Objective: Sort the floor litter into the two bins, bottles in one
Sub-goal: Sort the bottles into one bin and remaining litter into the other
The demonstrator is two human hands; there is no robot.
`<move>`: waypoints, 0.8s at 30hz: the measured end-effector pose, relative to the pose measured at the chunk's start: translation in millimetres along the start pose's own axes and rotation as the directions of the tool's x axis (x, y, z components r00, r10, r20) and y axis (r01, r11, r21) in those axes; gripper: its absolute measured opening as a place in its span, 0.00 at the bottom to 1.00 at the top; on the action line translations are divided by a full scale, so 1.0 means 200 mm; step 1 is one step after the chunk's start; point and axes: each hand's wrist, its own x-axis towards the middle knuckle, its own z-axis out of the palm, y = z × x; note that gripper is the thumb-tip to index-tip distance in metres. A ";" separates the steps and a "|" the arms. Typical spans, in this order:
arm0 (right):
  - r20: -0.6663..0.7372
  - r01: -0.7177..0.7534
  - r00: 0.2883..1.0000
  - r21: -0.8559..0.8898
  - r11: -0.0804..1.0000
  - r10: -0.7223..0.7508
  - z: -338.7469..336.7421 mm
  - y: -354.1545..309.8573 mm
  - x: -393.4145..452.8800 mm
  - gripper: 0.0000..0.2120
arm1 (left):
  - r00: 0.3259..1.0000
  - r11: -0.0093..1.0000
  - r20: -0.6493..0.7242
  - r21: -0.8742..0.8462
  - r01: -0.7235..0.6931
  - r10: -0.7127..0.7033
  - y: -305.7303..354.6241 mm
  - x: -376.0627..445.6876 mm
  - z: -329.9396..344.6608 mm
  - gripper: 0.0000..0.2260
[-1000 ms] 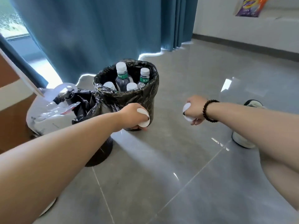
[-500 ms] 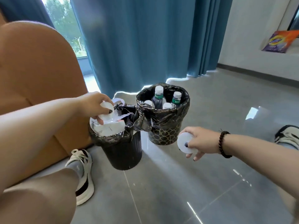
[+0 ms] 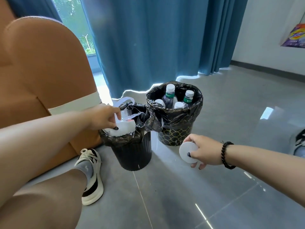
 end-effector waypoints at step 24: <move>-0.237 0.330 0.933 0.255 0.909 -0.273 0.03 -0.07 -0.08 0.07 | 0.953 0.737 0.011 -0.636 -0.227 0.303 0.59 -0.06 0.08 0.12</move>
